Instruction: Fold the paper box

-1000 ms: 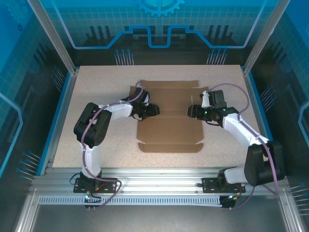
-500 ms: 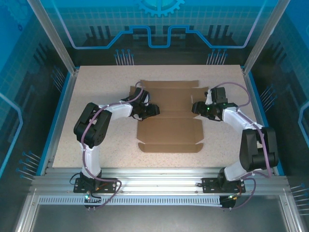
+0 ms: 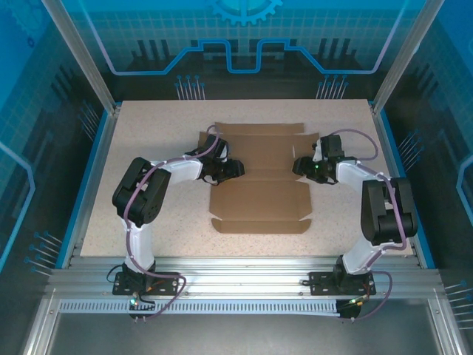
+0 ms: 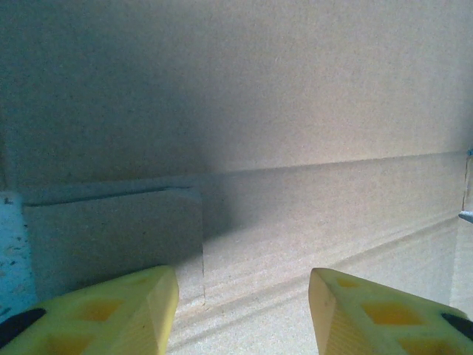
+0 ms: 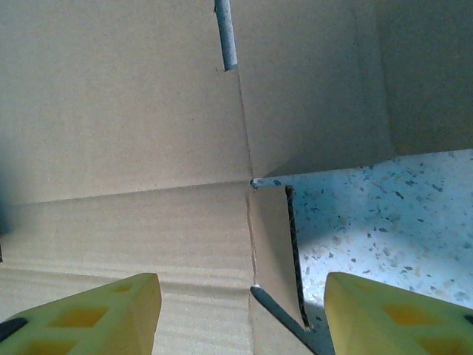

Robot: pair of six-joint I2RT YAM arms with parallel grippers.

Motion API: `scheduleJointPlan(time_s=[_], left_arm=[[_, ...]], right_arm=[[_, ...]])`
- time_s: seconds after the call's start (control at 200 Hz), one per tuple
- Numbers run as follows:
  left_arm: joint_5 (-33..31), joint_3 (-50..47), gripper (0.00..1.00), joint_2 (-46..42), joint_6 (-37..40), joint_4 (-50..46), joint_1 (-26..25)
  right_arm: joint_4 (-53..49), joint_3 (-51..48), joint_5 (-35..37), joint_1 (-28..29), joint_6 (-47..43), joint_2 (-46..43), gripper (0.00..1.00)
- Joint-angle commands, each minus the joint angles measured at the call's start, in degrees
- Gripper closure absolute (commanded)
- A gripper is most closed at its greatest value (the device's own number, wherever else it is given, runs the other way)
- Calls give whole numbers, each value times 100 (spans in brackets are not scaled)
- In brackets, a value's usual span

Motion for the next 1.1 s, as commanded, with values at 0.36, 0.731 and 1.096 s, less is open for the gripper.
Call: scheduleJointPlan(time_s=[0.36, 0.731, 1.096], left_arm=[[-115, -171, 50, -31, 20, -674, -30], [-74, -211, 50, -27, -11, -665, -45], [-121, -566, 50, -216, -135, -745, -154]], right_arm=[[733, 12, -203, 310, 183, 71, 40], [821, 182, -131, 764, 351, 638, 40], [516, -14, 320, 1229, 458, 762, 40]])
